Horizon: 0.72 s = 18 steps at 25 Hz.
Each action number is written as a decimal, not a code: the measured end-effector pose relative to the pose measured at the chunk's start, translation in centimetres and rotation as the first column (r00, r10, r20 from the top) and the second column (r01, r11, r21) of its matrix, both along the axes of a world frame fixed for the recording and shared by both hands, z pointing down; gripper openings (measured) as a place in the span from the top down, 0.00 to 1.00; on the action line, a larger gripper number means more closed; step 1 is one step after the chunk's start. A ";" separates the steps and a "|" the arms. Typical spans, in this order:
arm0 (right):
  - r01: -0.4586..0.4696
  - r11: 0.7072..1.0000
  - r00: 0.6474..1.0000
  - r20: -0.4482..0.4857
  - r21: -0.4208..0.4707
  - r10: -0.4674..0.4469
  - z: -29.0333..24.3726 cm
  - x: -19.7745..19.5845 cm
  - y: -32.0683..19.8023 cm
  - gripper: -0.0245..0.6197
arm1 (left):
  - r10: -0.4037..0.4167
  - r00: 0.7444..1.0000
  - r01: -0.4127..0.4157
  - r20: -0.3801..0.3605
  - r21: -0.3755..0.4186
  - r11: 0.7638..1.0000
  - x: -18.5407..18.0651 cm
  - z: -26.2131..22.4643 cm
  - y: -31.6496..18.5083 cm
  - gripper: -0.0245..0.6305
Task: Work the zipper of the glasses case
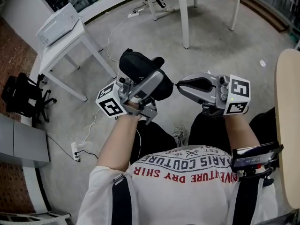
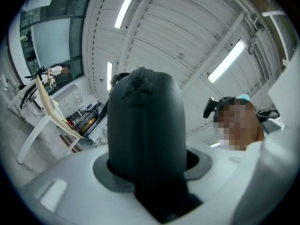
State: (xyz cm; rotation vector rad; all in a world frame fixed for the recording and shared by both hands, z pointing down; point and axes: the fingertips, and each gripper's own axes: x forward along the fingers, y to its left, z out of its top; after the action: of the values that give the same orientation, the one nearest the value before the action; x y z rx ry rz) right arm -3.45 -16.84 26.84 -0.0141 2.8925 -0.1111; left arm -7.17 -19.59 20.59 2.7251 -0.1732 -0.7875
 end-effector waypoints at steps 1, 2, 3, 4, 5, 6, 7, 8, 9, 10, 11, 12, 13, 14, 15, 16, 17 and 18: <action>-0.001 1.000 1.000 0.000 -0.001 0.001 0.1 0.0 0.0 0.93 | -0.009 1.000 0.009 -0.017 -0.005 1.000 -0.2 -0.2 -0.2 0.59; -0.001 1.000 1.000 0.003 -0.004 0.001 0.1 0.0 0.0 0.93 | -0.019 0.999 0.018 -0.035 -0.009 1.000 -0.4 -0.5 -0.3 0.59; 0.000 1.000 1.000 0.007 -0.008 0.001 0.2 0.0 0.0 0.93 | -0.028 0.998 0.028 -0.053 -0.014 1.000 -0.6 -0.7 -0.5 0.59; 0.000 1.000 1.000 0.013 -0.014 0.000 0.2 0.0 -0.1 0.93 | -0.038 0.997 0.037 -0.069 -0.020 0.999 -0.8 -0.9 -0.6 0.59; -0.001 1.000 1.000 0.022 -0.021 0.001 0.2 0.0 -0.1 0.93 | -0.047 0.996 0.045 -0.082 -0.025 0.999 -0.9 -1.1 -0.8 0.59; -0.003 1.000 0.999 0.032 -0.028 0.004 0.1 0.1 -0.2 0.93 | -0.056 0.994 0.053 -0.092 -0.032 0.998 -0.9 -1.2 -0.9 0.59; -0.006 0.999 0.999 0.043 -0.035 0.008 0.1 0.2 -0.4 0.93 | -0.066 0.992 0.062 -0.104 -0.041 0.997 -0.9 -1.2 -1.1 0.59; -0.012 0.999 0.999 0.050 -0.040 0.014 0.1 0.2 -0.5 0.93 | -0.076 0.990 0.070 -0.120 -0.055 0.996 -1.1 -1.3 -1.2 0.59; -0.017 0.999 0.998 0.053 -0.044 0.020 0.1 0.2 -0.6 0.93 | -0.085 0.986 0.075 -0.143 -0.073 0.994 -1.2 -1.4 -1.5 0.59; -0.021 0.999 0.998 0.056 -0.049 0.024 0.2 0.1 -0.6 0.93 | -0.091 0.982 0.076 -0.168 -0.094 0.993 -1.4 -1.6 -1.6 0.59; -0.023 0.998 0.998 0.060 -0.055 0.026 0.2 0.1 -0.7 0.93 | -0.097 0.977 0.076 -0.191 -0.113 0.991 -1.6 -1.7 -1.8 0.59; -0.022 0.998 0.998 0.064 -0.062 0.026 0.2 0.0 -0.7 0.93 | -0.105 0.972 0.079 -0.209 -0.128 0.989 -1.8 -1.8 -1.9 0.59; -0.021 0.997 0.997 0.068 -0.068 0.026 0.3 -0.1 -0.7 0.93 | -0.114 0.968 0.084 -0.224 -0.139 0.987 -2.0 -1.8 -2.1 0.59; -0.021 0.997 0.997 0.070 -0.073 0.026 0.4 -0.2 -0.7 0.93 | -0.124 0.963 0.091 -0.237 -0.148 0.985 -2.2 -1.9 -2.2 0.59; -0.021 0.997 0.997 0.074 -0.078 0.027 0.4 -0.3 -0.7 0.93 | -0.134 0.959 0.097 -0.249 -0.156 0.983 -2.4 -1.9 -2.3 0.59; -0.023 0.996 0.997 0.078 -0.085 0.029 0.4 -0.4 -0.8 0.93 | -0.144 0.955 0.103 -0.259 -0.165 0.981 -2.6 -2.0 -2.5 0.59; -0.025 0.995 0.996 0.082 -0.092 0.033 0.5 -0.5 -0.8 0.93 | -0.153 0.950 0.108 -0.270 -0.175 0.979 -2.9 -2.0 -2.6 0.59; -0.027 0.995 0.996 0.085 -0.100 0.036 0.5 -0.7 -0.9 0.93 | -0.164 0.945 0.113 -0.283 -0.187 0.976 -3.1 -1.9 -2.8 0.59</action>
State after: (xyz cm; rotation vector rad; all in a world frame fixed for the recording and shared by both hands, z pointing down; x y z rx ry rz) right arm -4.11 -17.73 27.38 -0.0711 2.7966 -0.2429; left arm -10.31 -22.41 18.64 2.4205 -0.3507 -1.1556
